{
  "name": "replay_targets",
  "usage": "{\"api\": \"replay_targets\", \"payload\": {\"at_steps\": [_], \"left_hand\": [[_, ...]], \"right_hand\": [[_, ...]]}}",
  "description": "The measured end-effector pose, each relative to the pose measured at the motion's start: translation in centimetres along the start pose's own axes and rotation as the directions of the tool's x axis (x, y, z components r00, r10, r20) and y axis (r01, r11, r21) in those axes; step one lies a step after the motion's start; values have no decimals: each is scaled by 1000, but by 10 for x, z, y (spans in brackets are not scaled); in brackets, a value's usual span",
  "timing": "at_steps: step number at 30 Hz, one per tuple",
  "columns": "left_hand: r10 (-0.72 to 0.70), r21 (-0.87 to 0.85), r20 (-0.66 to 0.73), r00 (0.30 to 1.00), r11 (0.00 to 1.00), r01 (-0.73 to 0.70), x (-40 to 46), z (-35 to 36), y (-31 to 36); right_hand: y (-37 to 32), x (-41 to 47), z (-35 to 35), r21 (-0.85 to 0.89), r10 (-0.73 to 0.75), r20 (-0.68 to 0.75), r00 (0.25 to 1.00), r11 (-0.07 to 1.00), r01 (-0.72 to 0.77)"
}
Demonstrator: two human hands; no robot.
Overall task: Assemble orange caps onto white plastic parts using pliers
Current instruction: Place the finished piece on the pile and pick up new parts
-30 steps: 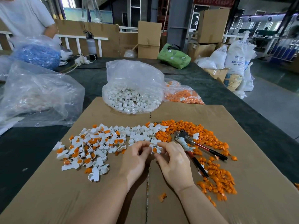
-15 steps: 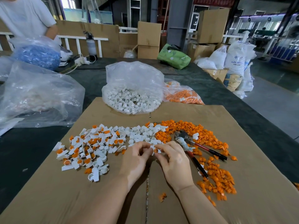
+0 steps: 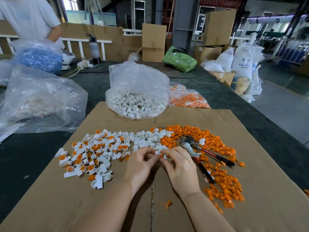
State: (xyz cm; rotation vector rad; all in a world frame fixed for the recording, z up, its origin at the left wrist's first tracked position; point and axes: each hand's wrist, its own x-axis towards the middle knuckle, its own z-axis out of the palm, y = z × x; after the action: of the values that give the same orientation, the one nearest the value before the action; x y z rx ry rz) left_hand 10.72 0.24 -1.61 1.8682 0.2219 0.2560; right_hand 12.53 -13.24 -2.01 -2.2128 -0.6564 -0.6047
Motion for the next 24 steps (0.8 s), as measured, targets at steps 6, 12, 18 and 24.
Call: {"api": "replay_targets", "payload": {"at_steps": [6,12,18,24], "left_hand": [[-39,-41,-17,999,998,38,1,0,2],[-115,-101,-21,993,989,112,5,2,6],[-169,-164,-28,985,973,163,7,3,8],[-220,-205,-58,974,957,204,10,2,12]], "right_hand": [[2,1,-4,-74,35,-57,998,996,-39],[21,20,-36,-551,491,-50,870,713,-434],[40,33,-53,-706,735,198,648,566,-425],[31,31,-52,-716,592,175,787,625,-311]]}}
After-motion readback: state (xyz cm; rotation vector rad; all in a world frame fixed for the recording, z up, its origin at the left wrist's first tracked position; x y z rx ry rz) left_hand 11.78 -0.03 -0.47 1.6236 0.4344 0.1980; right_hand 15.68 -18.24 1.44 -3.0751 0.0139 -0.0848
